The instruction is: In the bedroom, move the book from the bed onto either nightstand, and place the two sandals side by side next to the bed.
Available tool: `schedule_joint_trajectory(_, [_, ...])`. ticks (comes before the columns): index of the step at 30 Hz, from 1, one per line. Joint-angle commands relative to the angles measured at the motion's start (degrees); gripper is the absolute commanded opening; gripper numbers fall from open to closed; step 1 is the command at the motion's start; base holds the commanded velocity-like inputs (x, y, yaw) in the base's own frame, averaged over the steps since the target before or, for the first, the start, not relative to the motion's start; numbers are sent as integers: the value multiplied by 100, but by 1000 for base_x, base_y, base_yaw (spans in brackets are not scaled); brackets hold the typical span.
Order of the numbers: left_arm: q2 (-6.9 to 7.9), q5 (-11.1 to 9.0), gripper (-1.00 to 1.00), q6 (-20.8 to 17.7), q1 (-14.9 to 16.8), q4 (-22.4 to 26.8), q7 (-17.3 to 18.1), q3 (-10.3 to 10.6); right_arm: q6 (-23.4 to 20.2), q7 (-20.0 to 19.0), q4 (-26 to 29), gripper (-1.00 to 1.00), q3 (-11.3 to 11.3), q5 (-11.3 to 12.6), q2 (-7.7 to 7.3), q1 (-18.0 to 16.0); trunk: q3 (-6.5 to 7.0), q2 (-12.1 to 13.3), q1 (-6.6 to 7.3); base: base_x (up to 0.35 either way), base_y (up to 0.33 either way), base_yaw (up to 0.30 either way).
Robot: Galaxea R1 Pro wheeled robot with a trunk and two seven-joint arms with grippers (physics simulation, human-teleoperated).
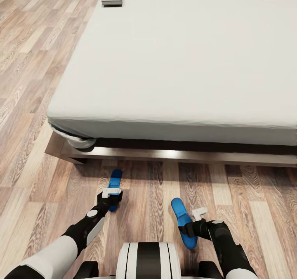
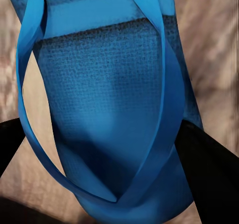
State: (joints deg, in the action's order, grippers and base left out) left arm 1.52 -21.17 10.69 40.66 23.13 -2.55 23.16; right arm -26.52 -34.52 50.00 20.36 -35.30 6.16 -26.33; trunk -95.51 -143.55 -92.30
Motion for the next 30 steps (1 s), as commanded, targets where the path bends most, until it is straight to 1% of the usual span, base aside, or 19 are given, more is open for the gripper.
schedule_joint_trajectory(1, [6,-45,100,21,3,0,-27,48,-11,-55,10,-100,29,-56,8,-3,20,0,3,0,0,0])
schedule_joint_trajectory(17, [-5,-40,100,5,3,-54,-27,66,-18,-50,4,-100,50,-39,-2,-3,374,22,44,0,0,0])
schedule_joint_trajectory(24, [-16,-42,100,-10,-14,-123,-45,68,25,-5,-19,-100,88,-3,-40,-3,529,31,62,0,0,0])
schedule_joint_trajectory(30, [32,-38,100,-3,-83,-237,-65,66,47,23,-51,-100,110,-3,-51,-3,637,272,194,0,0,0])
